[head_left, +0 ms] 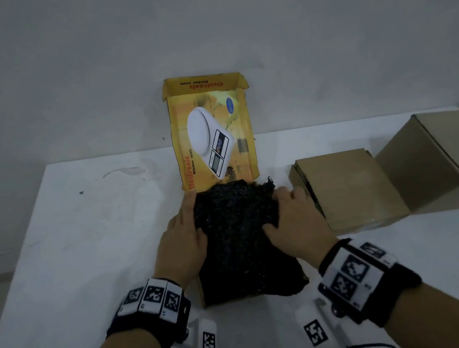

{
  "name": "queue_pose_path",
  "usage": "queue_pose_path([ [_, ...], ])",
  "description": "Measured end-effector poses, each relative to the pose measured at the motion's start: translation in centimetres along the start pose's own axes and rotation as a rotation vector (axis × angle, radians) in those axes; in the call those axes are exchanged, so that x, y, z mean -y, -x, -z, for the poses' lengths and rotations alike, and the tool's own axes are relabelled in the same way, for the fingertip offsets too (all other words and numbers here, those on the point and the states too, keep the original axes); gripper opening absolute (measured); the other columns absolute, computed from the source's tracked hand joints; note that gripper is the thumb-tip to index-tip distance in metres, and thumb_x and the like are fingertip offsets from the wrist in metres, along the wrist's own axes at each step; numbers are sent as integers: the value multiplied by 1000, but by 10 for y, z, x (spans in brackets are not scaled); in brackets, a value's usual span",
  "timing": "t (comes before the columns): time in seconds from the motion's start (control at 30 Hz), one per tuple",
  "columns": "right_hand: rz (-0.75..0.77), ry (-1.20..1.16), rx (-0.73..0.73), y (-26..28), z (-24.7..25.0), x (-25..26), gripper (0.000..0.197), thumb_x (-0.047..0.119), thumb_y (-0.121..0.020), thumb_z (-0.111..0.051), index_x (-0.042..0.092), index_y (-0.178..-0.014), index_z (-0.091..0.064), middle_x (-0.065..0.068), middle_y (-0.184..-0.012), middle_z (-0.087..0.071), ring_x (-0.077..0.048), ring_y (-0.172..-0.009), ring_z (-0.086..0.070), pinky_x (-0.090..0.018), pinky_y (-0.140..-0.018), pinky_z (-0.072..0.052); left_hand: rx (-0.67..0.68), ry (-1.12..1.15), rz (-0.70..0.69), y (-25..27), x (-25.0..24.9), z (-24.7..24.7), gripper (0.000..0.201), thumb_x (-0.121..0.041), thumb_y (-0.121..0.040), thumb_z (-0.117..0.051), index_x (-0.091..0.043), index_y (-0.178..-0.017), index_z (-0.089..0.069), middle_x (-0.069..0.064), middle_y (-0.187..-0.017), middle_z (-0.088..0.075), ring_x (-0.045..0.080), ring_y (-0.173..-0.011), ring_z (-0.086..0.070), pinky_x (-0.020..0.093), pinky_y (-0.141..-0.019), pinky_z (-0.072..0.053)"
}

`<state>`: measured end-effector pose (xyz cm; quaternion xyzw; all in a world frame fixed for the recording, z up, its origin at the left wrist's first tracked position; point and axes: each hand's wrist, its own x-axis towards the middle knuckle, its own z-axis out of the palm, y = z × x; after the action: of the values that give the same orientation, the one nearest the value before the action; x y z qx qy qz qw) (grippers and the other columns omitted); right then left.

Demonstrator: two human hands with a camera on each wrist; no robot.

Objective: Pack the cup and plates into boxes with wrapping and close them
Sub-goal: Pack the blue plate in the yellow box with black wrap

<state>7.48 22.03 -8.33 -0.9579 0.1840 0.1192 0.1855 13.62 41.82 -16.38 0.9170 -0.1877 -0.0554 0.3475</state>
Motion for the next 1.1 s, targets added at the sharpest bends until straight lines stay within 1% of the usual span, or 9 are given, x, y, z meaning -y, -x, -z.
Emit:
queue_pose_path([
  [0.1, -173, -266, 199, -9, -6, -20, 56, 37, -89, -59, 9, -132, -36, -13, -128, -49, -29, -113, -53, -34, -88, -47, -52, 2, -31, 1, 2, -3, 75, -12, -90, -47, -31, -150, -6, 8, -146, -39, 27, -115, -46, 42, -88, -46],
  [0.27, -18, -317, -173, -15, -20, -15, 15, 21, -90, -60, 11, -99, -53, -8, -98, -60, -27, -94, -59, -27, -69, -42, -34, -78, -66, -1, 3, -9, 62, -12, -92, -43, -26, -148, -20, -8, -159, -10, 23, -127, -38, 40, -97, -42],
  [0.37, 145, -122, -185, -16, -28, -3, 20, 9, -89, -53, 10, -108, -50, -10, -106, -52, -29, -90, -55, -33, -70, -44, -21, -96, -28, -1, 4, -11, 56, -13, -93, -42, -24, -146, -26, -11, -159, -4, 23, -129, -36, 41, -98, -42],
  [0.5, 238, 16, 100, -16, -28, 8, 34, 8, -93, -46, 9, -126, -51, -13, -119, -54, -32, -103, -56, -34, -82, -47, -19, -98, -26, 0, 3, -11, 54, -13, -93, -43, -21, -145, -28, -10, -159, -5, 24, -130, -35, 43, -99, -43],
  [0.63, 242, -25, 534, -22, -2, 0, 69, -2, -89, -42, 24, -149, -19, -13, -143, -42, -30, -121, -51, -37, -91, -51, -27, -100, -22, 0, 5, -12, 54, -14, -93, -43, -21, -145, -29, -10, -159, -7, 24, -129, -36, 44, -99, -43],
  [0.73, 303, 66, 714, -23, 8, -6, 84, -1, -85, -56, 31, -149, -12, -4, -152, -31, -20, -134, -38, -41, -103, -44, -36, -96, -28, 0, 6, -13, 53, -13, -93, -44, -19, -144, -31, -9, -159, -7, 25, -128, -38, 45, -98, -43],
  [0.83, 364, 151, 665, -22, 8, -5, 92, 26, -77, -76, 26, -149, -19, 1, -154, -26, -18, -136, -35, -36, -110, -35, -40, -97, -33, -1, 5, -13, 54, -13, -93, -44, -19, -144, -31, -8, -159, -8, 26, -128, -37, 44, -98, -43],
  [1.0, 535, 469, 413, -15, -12, -8, 98, 35, -71, -79, 24, -148, -19, -3, -150, -22, -27, -135, -26, -42, -109, -28, -20, -75, -20, -2, 6, -12, 56, -15, -93, -43, -23, -146, -27, -9, -159, -9, 23, -131, -33, 41, -102, -39],
  [1.1, 576, 536, 260, -10, -22, -15, 93, 38, -75, -72, 25, -148, -15, -2, -150, -21, -28, -137, -16, -45, -108, -25, 12, 82, -24, -9, 9, -3, 68, -12, -88, -49, -24, -148, -20, 5, -150, -34, 28, -127, -40, 43, -104, -39],
])
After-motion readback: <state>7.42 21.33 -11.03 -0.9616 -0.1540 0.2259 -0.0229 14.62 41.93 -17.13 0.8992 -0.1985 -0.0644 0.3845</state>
